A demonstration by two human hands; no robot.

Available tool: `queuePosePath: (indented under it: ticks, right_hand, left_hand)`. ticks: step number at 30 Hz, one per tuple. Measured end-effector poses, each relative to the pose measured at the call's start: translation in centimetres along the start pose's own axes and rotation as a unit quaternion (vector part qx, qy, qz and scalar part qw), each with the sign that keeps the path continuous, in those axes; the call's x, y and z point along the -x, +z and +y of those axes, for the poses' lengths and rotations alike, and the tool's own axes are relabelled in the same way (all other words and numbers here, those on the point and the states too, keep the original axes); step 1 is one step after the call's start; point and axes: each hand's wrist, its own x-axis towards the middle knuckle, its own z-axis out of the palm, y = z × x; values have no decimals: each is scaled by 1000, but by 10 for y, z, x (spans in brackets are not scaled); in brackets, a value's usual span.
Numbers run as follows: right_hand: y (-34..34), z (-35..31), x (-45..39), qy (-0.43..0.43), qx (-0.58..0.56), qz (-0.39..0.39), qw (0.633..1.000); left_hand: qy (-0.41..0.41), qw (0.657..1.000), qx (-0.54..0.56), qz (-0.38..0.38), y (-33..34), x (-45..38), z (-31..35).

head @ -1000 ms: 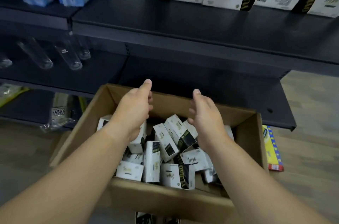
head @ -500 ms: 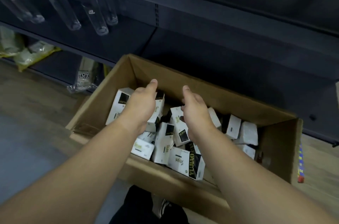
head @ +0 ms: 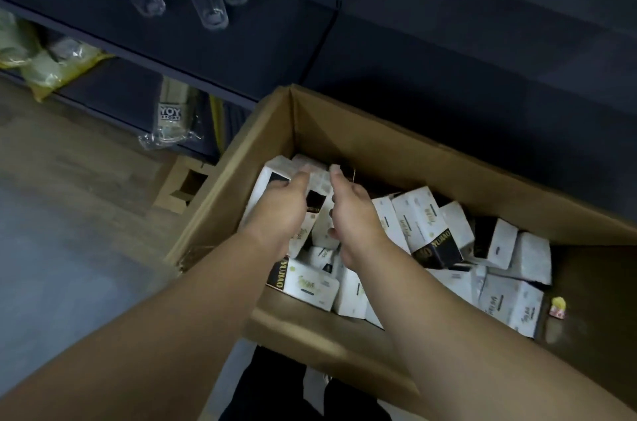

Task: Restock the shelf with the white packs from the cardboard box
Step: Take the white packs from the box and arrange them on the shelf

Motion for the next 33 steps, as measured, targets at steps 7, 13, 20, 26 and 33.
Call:
queuePosePath:
  ticks: [7, 13, 20, 26, 33]
  right_hand:
    - [22, -1, -31, 26, -27, 36, 999]
    - [24, 4, -42, 51, -45, 39, 997]
    - [21, 5, -35, 56, -67, 40, 995]
    - [12, 8, -27, 43, -90, 33, 995]
    - [-4, 13, -14, 12, -84, 14, 996]
  left_hand:
    - [33, 994, -104, -29, 2, -40, -5]
    - [55, 982, -180, -10, 14, -48, -4]
    - [57, 975, -216, 6, 17, -44, -6]
    - [78, 962, -260, 30, 15, -33, 0]
    - [137, 967, -203, 72, 18, -3, 11]
